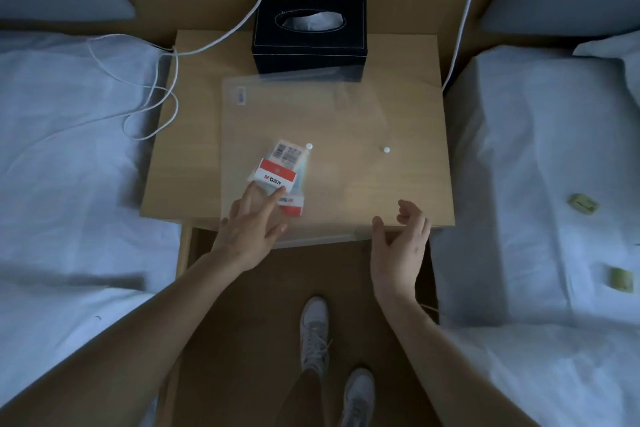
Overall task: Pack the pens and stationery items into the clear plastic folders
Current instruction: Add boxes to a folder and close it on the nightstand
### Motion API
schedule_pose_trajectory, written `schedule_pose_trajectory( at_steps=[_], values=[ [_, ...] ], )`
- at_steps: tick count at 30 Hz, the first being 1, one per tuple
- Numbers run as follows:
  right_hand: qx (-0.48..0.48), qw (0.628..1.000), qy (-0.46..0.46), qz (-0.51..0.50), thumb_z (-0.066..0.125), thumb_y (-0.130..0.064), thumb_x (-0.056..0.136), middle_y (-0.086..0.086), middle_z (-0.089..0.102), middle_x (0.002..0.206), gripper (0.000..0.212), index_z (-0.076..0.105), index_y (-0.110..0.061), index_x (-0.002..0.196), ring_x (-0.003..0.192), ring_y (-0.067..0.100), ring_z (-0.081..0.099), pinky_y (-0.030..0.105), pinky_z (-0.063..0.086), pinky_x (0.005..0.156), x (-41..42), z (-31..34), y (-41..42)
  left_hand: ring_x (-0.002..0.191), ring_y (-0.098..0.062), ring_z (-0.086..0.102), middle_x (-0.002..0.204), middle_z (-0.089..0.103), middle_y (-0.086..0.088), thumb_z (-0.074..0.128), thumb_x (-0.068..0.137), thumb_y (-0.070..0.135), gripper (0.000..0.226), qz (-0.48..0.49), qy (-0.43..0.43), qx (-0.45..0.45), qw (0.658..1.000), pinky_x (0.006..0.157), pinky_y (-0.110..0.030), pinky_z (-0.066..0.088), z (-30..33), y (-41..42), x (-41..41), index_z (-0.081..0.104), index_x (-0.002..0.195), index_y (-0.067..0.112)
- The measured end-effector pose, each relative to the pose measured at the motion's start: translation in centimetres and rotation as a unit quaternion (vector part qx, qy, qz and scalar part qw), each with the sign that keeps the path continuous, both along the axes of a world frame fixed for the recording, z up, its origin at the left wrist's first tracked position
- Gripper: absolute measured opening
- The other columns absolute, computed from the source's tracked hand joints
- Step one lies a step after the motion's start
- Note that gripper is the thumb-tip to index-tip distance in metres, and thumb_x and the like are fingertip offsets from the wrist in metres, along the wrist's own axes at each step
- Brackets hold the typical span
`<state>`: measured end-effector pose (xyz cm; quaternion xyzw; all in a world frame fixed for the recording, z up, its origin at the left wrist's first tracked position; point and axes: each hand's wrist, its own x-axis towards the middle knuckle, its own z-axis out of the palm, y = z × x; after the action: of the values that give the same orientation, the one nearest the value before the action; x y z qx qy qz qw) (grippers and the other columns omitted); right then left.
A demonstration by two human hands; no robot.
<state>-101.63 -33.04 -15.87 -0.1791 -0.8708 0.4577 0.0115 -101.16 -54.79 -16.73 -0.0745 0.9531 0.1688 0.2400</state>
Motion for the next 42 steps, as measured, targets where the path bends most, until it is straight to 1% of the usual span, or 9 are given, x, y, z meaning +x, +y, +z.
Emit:
schedule_pose_trajectory(
  at_steps=[3, 6, 12, 14, 17, 21, 27, 34, 42],
  values=[
    [-0.071, 0.994, -0.057, -0.059, 0.061, -0.010, 0.090, 0.001, 0.047, 0.116, 0.040, 0.044, -0.008, 0.127, 0.101, 0.009, 0.047, 0.006, 0.038, 0.080, 2.0, -0.4, 0.4, 0.136, -0.033, 0.028, 0.157, 0.001, -0.006, 0.042, 0.096, 0.047, 0.065, 0.003, 0.004, -0.007, 1.000, 0.103, -0.048, 0.041, -0.1, 1.6, 0.6, 0.010, 0.151, 0.034],
    [-0.113, 0.984, -0.114, -0.071, 0.064, -0.018, 0.089, -0.003, 0.053, 0.114, 0.044, 0.044, -0.014, 0.128, 0.104, 0.009, 0.052, 0.020, 0.041, 0.085, 3.0, -1.1, 0.8, 0.132, -0.034, 0.034, 0.155, 0.007, -0.011, 0.036, 0.096, 0.052, 0.063, -0.004, 0.006, -0.031, 0.999, 0.100, -0.045, 0.045, 0.1, 3.4, 0.7, 0.009, 0.150, 0.035],
    [-0.192, 0.960, -0.182, -0.089, 0.062, -0.023, 0.091, 0.000, 0.065, 0.112, 0.039, 0.051, -0.011, 0.127, 0.098, 0.009, 0.061, 0.020, 0.049, 0.081, 0.8, -2.2, 1.6, 0.124, -0.028, 0.044, 0.145, 0.022, -0.011, 0.033, 0.097, 0.054, 0.058, -0.049, 0.000, -0.031, 0.998, 0.095, -0.038, 0.047, 0.6, 7.2, 0.3, 0.013, 0.149, 0.039],
    [-0.201, 0.954, -0.184, -0.124, 0.060, -0.020, 0.093, 0.001, 0.064, 0.112, 0.035, 0.053, -0.011, 0.126, 0.101, 0.014, 0.061, 0.028, 0.050, 0.086, -0.4, -2.0, 2.0, 0.123, -0.023, 0.046, 0.143, 0.032, -0.006, 0.036, 0.098, 0.048, 0.052, -0.081, 0.020, 0.003, 0.996, 0.093, -0.035, 0.048, 1.1, 7.9, -0.1, 0.023, 0.147, 0.036],
    [-0.196, 0.954, -0.165, -0.154, 0.058, -0.014, 0.093, 0.001, 0.065, 0.098, 0.021, 0.061, -0.010, 0.113, 0.089, 0.016, 0.061, 0.021, 0.049, 0.069, -2.5, -2.1, 3.4, 0.119, -0.018, 0.052, 0.138, 0.048, 0.001, 0.044, 0.099, 0.032, 0.042, -0.149, 0.080, 0.060, 0.984, 0.089, -0.035, 0.049, 2.0, 7.8, -1.2, 0.039, 0.141, 0.027],
    [-0.167, 0.964, -0.148, -0.146, 0.062, -0.008, 0.086, 0.006, 0.069, 0.084, 0.015, 0.068, -0.007, 0.099, 0.074, 0.018, 0.062, 0.024, 0.046, 0.061, -5.4, -2.5, 5.2, 0.099, -0.029, 0.062, 0.119, 0.061, -0.009, 0.055, 0.093, 0.016, 0.032, -0.109, 0.167, 0.061, 0.978, 0.075, -0.038, 0.050, 2.3, 5.6, -4.1, 0.056, 0.125, 0.013],
    [-0.171, 0.967, -0.124, -0.146, 0.063, -0.005, 0.084, 0.006, 0.067, 0.076, 0.010, 0.068, -0.010, 0.090, 0.074, 0.022, 0.062, 0.030, 0.049, 0.069, -8.9, -3.7, 7.1, 0.116, -0.040, 0.049, 0.128, 0.049, -0.022, 0.054, 0.093, 0.010, 0.040, 0.072, 0.168, -0.014, 0.983, 0.095, -0.045, 0.040, 1.2, -0.2, -8.7, 0.048, 0.132, 0.003],
    [-0.167, 0.970, -0.123, -0.127, 0.058, -0.011, 0.091, 0.005, 0.067, 0.086, 0.012, 0.068, -0.011, 0.099, 0.078, 0.018, 0.059, 0.029, 0.047, 0.070, -10.5, -4.6, 8.0, 0.129, -0.037, 0.038, 0.143, 0.036, -0.021, 0.043, 0.099, 0.014, 0.047, 0.122, 0.090, -0.014, 0.988, 0.106, -0.045, 0.034, -0.4, -2.5, -11.3, 0.031, 0.144, 0.006],
    [-0.159, 0.972, -0.130, -0.112, 0.056, -0.008, 0.088, 0.003, 0.067, 0.082, 0.019, 0.069, -0.012, 0.101, 0.073, 0.016, 0.059, 0.025, 0.047, 0.065, -11.2, -4.9, 7.6, 0.121, -0.038, 0.045, 0.139, 0.037, -0.021, 0.041, 0.100, 0.012, 0.047, 0.137, 0.081, 0.009, 0.987, 0.096, -0.042, 0.040, -1.2, -1.2, -12.4, 0.029, 0.145, 0.011]
  ],
)
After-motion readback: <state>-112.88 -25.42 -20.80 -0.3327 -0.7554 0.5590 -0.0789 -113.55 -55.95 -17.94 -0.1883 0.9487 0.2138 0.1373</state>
